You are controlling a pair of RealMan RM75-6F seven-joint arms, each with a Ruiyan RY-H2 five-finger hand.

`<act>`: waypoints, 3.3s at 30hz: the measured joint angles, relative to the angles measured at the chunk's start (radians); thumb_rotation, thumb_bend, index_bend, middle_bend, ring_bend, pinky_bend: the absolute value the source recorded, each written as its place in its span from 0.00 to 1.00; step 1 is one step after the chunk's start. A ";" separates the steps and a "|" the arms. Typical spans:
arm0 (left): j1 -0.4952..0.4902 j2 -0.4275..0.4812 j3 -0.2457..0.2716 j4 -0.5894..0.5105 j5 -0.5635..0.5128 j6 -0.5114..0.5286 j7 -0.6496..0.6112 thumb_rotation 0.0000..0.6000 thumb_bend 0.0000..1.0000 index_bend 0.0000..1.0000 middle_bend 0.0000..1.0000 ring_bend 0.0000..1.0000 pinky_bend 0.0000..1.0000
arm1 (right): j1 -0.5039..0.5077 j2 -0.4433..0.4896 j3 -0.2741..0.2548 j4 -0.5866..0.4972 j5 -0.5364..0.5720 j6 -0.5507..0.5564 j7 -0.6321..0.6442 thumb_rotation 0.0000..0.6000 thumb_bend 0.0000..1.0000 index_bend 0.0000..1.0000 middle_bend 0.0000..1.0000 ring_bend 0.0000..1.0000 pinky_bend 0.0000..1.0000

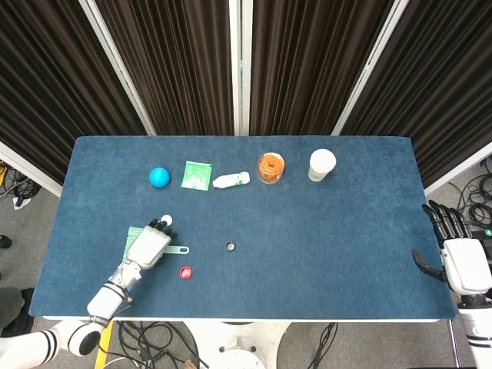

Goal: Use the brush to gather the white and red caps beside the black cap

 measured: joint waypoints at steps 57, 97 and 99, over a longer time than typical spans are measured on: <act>-0.026 0.017 0.073 0.131 0.132 0.152 -0.498 1.00 0.38 0.52 0.58 0.40 0.45 | -0.025 0.005 -0.009 -0.006 0.004 0.013 0.009 1.00 0.22 0.00 0.04 0.00 0.00; -0.286 -0.357 0.120 1.071 0.302 0.132 -1.747 1.00 0.39 0.56 0.59 0.40 0.45 | -0.044 0.058 -0.002 -0.159 0.039 0.011 -0.145 1.00 0.22 0.00 0.05 0.00 0.00; -0.308 -0.370 0.130 1.054 0.315 0.145 -1.771 1.00 0.39 0.56 0.59 0.40 0.45 | -0.044 0.058 -0.001 -0.161 0.040 0.009 -0.147 1.00 0.22 0.00 0.05 0.00 0.00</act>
